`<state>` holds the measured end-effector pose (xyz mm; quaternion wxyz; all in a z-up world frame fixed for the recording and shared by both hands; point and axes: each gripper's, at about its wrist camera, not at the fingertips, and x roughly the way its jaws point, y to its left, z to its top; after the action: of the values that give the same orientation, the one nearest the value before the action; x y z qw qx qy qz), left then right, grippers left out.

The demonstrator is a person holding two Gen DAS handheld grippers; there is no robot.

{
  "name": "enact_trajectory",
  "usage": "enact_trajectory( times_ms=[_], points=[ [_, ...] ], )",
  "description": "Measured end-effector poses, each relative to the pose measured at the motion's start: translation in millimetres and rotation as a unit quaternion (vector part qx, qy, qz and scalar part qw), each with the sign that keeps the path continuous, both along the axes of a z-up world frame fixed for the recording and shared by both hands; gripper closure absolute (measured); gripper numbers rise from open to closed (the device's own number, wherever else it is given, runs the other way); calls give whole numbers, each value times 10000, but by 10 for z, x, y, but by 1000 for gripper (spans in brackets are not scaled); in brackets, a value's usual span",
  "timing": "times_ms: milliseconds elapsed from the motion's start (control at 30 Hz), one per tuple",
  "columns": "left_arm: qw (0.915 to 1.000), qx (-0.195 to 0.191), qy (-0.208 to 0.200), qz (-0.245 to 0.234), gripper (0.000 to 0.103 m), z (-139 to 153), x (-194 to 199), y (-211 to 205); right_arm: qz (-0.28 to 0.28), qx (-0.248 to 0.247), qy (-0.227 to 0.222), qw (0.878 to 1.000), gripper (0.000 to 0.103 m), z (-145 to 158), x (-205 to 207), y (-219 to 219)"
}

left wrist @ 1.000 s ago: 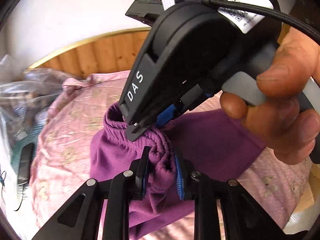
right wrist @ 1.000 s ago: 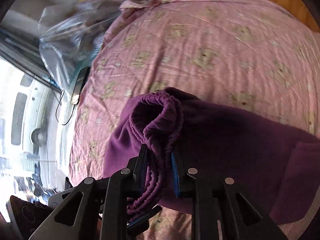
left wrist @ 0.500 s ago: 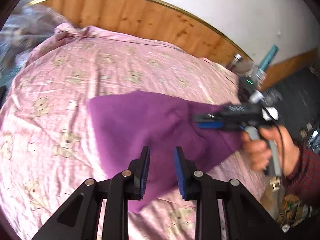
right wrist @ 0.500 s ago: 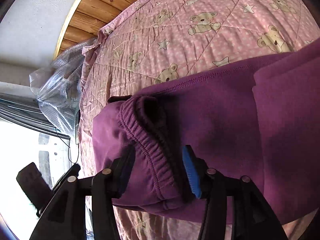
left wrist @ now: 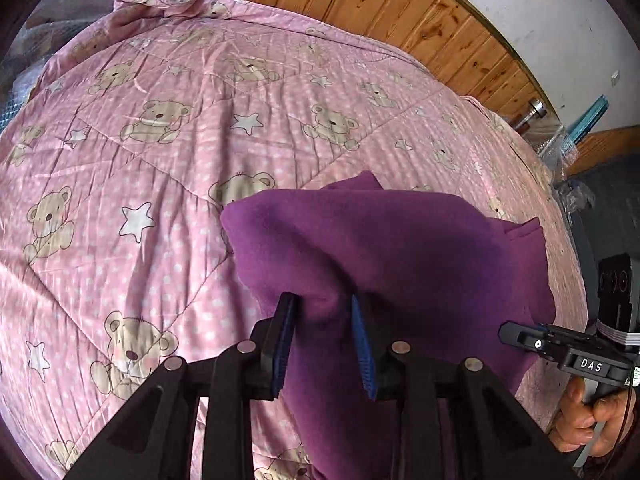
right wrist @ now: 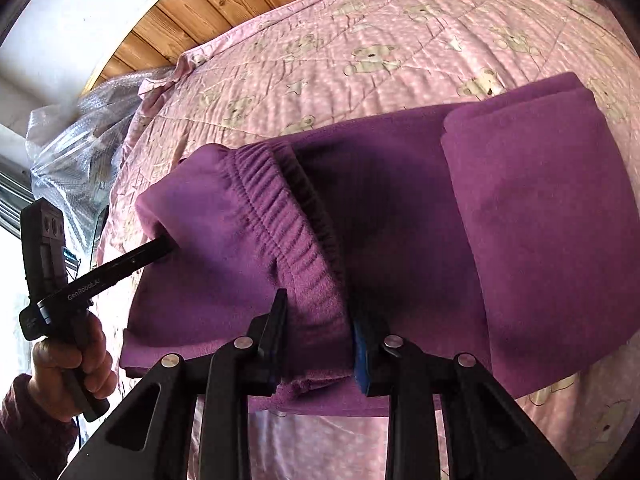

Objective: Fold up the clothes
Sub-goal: 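Lift the waistband with the left gripper and fold it onto the stack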

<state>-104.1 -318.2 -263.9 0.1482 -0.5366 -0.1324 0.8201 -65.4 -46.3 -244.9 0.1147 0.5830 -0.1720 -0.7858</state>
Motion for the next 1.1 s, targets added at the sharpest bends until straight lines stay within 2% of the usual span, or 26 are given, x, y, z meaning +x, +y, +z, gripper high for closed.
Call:
enact_trajectory(
  times_ms=[100, 167, 200, 267, 300, 367, 467, 533, 600, 633, 667, 733, 767, 800, 833, 933, 1000, 1067, 1100],
  points=[
    [9992, 285, -144, 220, 71, -8, 94, -176, 217, 240, -92, 9994, 75, -47, -10, -70],
    [9972, 567, -221, 441, 71, 46, 289, -327, 279, 720, 41, 9970, 65, 138, -37, -124],
    [9947, 825, -268, 548, 69, 66, 413, -415, 268, 1002, 206, 9944, 63, 269, -45, -153],
    [9869, 1371, -437, 736, 60, 44, 609, -513, 472, 1673, 855, 9811, 59, 643, -80, -360],
    [9835, 1539, -519, 792, 57, 12, 674, -527, 684, 1817, 1152, 9742, 58, 803, -130, -524],
    [9803, 1657, -594, 899, 57, -59, 760, -522, 1409, 1778, 1560, 9613, 51, 1043, -313, -981],
    [9737, 1955, -672, 955, 56, -154, 796, -467, 2692, 1861, 1892, 9258, 43, 1085, -623, -1805],
    [9731, 1981, -651, 975, 56, -169, 832, -440, 3578, 1943, 1658, 8982, 40, 834, -810, -2305],
    [9707, 2086, -641, 1001, 55, -192, 862, -419, 4431, 2047, 909, 8680, 41, 351, -932, -2677],
    [9700, 2109, -655, 1020, 55, -212, 866, -403, 4736, 2211, 568, 8507, 50, 109, -931, -2777],
    [9689, 2145, -663, 1045, 55, -233, 869, -391, 4920, 2447, 403, 8345, 84, -61, -926, -2806],
    [9668, 2257, -697, 974, 56, -266, 890, -355, 4801, 2282, 359, 8462, 88, -32, -1012, -2724],
    [9660, 2307, -721, 917, 57, -279, 904, -334, 4540, 2065, 415, 8657, 89, 101, -1090, -2635],
    [9653, 2353, -764, 836, 73, -285, 928, -308, 4347, 1915, 463, 8787, 89, 202, -1134, -2546],
    [9658, 2355, -796, 742, 78, -270, 975, -284, 4178, 1788, 499, 8894, 90, 283, -1170, -2465],
    [9659, 2304, -919, 739, 80, -236, 1130, -322, 3944, 1940, 598, 8963, 90, 201, -1194, -2352],
    [9656, 2260, -1078, 695, 82, -241, 1230, -350, 3577, 1850, 613, 9133, 90, 192, -1335, -2266],
    [9710, 1941, -1305, 502, 82, -292, 1339, -300, 3381, 1657, 576, 9246, 90, 185, -1426, -2190],
    [9735, 1787, -1369, 408, 88, -302, 1385, -279, 3362, 1554, 568, 9271, 90, 200, -1441, -2163]
  ],
)
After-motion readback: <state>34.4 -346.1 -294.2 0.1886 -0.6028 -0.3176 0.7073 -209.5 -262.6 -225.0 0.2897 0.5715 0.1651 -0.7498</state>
